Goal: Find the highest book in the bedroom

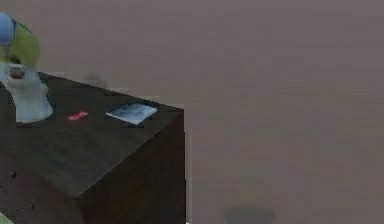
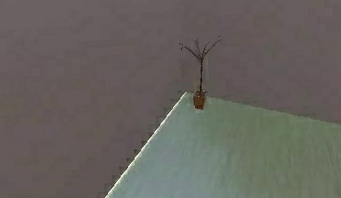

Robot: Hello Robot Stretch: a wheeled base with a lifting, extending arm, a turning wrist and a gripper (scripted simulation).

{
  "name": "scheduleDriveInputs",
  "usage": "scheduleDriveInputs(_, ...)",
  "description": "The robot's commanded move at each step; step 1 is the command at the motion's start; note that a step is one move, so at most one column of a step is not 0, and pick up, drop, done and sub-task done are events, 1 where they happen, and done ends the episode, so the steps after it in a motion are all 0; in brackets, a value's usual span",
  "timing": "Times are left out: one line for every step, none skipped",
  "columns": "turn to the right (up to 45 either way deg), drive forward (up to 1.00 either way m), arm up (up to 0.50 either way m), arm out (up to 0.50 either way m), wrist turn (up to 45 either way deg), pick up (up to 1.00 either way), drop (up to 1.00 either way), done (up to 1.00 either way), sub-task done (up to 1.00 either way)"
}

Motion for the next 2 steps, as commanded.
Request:
scheduleDriveInputs(-15.0, 0.0, 0.0, 0.0, 0.0, 0.0, 0.0, 0.0, 0.0)
scheduleDriveInputs(0.0, 0.0, 0.0, 0.0, 0.0, 0.0, 0.0, 1.0, 0.0)
